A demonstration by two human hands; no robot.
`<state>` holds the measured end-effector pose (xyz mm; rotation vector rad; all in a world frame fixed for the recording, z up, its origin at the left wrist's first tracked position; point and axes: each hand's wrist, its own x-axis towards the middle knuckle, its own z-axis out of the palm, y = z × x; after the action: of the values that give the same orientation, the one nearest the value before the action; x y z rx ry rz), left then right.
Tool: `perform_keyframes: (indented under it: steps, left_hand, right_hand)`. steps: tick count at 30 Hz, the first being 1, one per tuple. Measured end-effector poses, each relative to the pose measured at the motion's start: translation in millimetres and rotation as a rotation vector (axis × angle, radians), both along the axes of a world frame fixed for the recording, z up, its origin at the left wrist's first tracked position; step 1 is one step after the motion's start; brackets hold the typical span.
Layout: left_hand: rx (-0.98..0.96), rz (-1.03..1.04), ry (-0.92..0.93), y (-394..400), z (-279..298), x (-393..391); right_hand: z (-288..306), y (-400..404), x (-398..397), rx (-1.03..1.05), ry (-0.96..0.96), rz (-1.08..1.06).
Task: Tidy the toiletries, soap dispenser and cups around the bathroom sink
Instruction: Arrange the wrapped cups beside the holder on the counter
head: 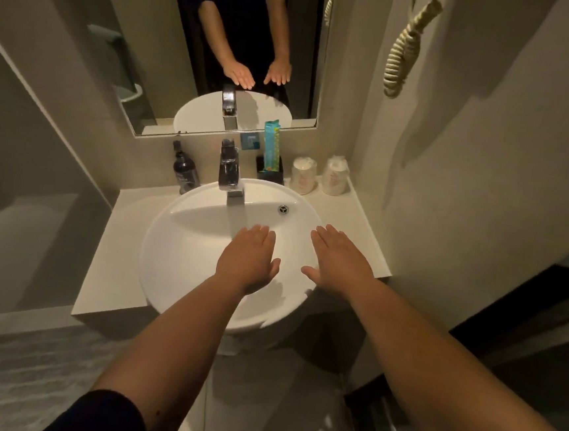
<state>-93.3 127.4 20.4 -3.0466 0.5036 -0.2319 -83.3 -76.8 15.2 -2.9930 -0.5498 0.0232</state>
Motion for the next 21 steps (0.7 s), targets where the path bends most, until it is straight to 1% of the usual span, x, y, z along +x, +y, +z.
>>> perform_keyframes:
  steps: [13,21]
  left_hand:
    - [0.025,-0.024,0.062,-28.8,4.2,17.3]
    - [0.027,-0.017,0.084,-35.7,0.2,34.2]
  right_hand:
    - [-3.0,-29.1,11.1,0.005,-0.003,-0.057]
    - [-6.7,-36.5,29.3,-0.02,-0.008,-0.04]
